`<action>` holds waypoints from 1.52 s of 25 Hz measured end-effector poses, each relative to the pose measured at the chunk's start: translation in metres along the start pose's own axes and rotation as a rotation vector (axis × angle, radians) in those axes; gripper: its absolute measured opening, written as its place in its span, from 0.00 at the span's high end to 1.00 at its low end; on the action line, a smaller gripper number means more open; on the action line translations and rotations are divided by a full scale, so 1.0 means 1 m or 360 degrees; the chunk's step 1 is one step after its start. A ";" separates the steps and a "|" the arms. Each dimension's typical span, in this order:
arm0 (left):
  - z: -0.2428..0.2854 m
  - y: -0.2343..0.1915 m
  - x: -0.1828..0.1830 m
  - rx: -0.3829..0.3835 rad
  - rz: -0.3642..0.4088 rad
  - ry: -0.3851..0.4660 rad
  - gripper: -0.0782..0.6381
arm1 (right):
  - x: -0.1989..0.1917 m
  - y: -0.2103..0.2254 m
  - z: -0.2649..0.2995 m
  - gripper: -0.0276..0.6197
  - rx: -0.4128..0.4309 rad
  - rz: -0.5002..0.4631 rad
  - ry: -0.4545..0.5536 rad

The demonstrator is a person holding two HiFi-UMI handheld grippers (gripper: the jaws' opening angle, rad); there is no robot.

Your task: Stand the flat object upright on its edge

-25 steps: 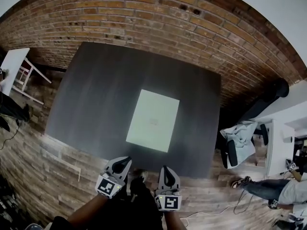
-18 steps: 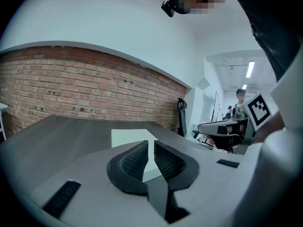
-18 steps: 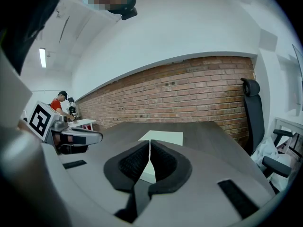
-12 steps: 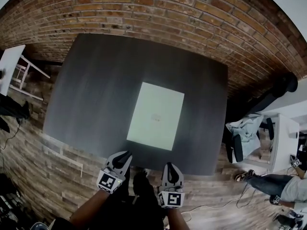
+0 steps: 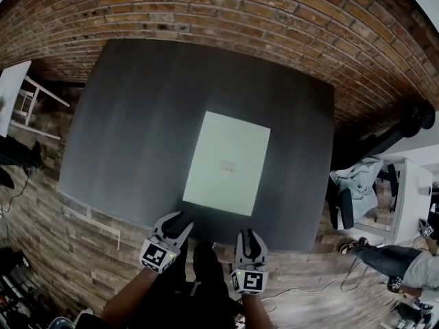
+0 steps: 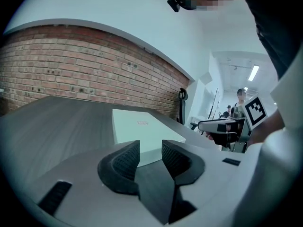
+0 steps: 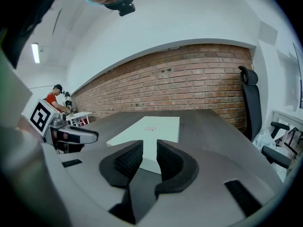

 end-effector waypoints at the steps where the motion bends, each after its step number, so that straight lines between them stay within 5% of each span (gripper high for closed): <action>1: 0.002 -0.002 -0.003 0.0001 -0.0001 -0.0011 0.70 | -0.004 0.002 0.001 0.80 -0.0008 -0.0003 -0.0015; 18: 0.028 -0.039 -0.041 0.0048 -0.0034 -0.0166 0.58 | -0.065 0.030 0.027 0.65 -0.0018 -0.0010 -0.0209; 38: 0.043 -0.045 -0.058 -0.0033 0.0022 -0.0268 0.57 | -0.099 0.030 0.047 0.64 0.0052 -0.0068 -0.0342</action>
Point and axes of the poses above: the fingertips, and each gripper's own axes: z forward along the fingers, y to its right, x out of its top, the point moved 4 cm from there along -z, backward along the fingers, and after that the axes turned 12 degrees about y, right-handed, at the moved point
